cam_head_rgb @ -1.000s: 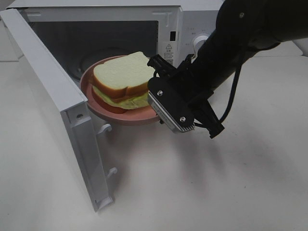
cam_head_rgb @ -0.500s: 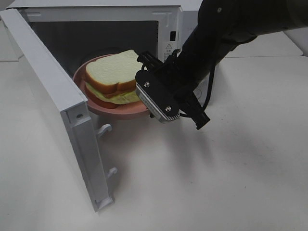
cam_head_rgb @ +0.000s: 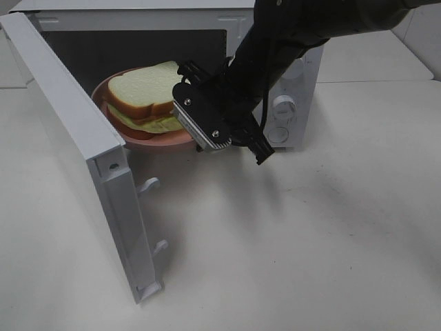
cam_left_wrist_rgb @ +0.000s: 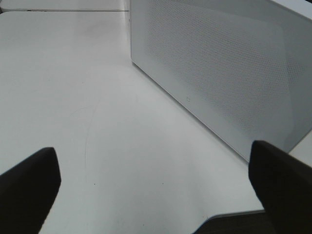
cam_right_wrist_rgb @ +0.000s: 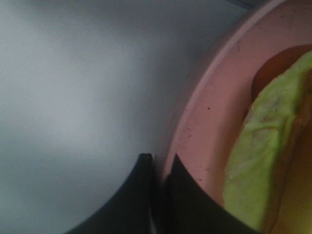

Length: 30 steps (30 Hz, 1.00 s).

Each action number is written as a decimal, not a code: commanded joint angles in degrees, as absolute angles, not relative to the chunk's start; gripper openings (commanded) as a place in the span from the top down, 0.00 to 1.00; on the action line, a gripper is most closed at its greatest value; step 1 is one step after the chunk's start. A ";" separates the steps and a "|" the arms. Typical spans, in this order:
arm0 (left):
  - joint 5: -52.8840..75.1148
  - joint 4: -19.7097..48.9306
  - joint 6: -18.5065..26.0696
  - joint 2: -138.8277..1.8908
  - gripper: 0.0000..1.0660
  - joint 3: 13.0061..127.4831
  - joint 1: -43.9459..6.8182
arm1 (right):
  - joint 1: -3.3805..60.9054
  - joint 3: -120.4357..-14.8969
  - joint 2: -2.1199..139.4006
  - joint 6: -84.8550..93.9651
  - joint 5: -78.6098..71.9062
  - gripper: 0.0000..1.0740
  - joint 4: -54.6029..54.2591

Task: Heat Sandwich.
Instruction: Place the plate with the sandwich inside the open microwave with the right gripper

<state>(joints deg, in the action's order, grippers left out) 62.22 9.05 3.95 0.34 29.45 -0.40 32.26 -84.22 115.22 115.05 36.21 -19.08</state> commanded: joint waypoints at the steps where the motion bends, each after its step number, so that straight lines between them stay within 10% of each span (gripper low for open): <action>1: 61.54 9.22 3.67 1.55 0.09 29.45 -0.74 | 32.37 -89.09 118.14 112.93 37.64 1.00 -17.48; 30: 61.54 9.22 3.67 1.55 0.09 29.45 -0.74 | 32.37 -112.47 131.72 101.59 43.49 1.00 -8.14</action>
<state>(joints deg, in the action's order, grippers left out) 62.22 9.05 3.95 0.34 29.45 -0.40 32.26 -111.10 131.49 102.62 44.18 -8.48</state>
